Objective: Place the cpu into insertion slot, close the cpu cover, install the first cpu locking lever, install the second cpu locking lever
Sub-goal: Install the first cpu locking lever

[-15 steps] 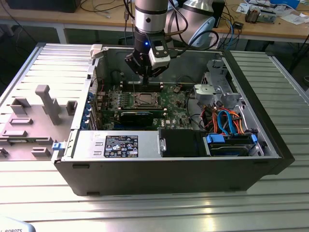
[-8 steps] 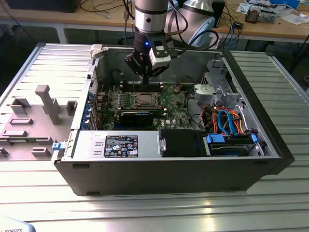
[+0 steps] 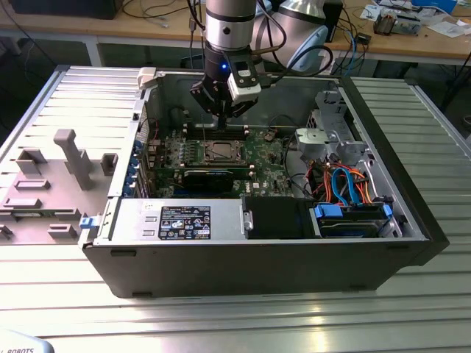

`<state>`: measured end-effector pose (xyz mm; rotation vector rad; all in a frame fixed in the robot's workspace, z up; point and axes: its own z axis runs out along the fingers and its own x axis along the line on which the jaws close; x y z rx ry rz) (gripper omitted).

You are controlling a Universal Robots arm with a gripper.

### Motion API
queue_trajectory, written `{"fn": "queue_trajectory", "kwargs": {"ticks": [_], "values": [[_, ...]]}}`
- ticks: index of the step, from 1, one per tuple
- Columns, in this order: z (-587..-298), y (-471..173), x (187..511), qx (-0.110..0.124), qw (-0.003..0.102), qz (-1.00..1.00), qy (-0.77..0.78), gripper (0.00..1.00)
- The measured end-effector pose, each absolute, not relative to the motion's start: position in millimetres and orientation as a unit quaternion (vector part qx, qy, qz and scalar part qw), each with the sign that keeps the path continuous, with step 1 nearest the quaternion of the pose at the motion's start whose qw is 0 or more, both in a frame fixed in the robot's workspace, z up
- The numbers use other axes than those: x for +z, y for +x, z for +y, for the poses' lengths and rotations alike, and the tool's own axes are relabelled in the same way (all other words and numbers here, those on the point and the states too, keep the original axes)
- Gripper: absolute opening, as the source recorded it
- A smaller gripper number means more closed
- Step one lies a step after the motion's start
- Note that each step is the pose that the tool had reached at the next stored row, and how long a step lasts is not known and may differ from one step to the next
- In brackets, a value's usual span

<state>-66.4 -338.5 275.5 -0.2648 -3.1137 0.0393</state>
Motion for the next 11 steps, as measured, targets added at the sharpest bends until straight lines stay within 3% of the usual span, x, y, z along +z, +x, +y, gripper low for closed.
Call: {"fn": "queue_trajectory", "kwargs": {"ticks": [11], "values": [[-338.5, -66.4, 275.3, 0.013, 0.008, -0.997, -0.076, 0.11]]}}
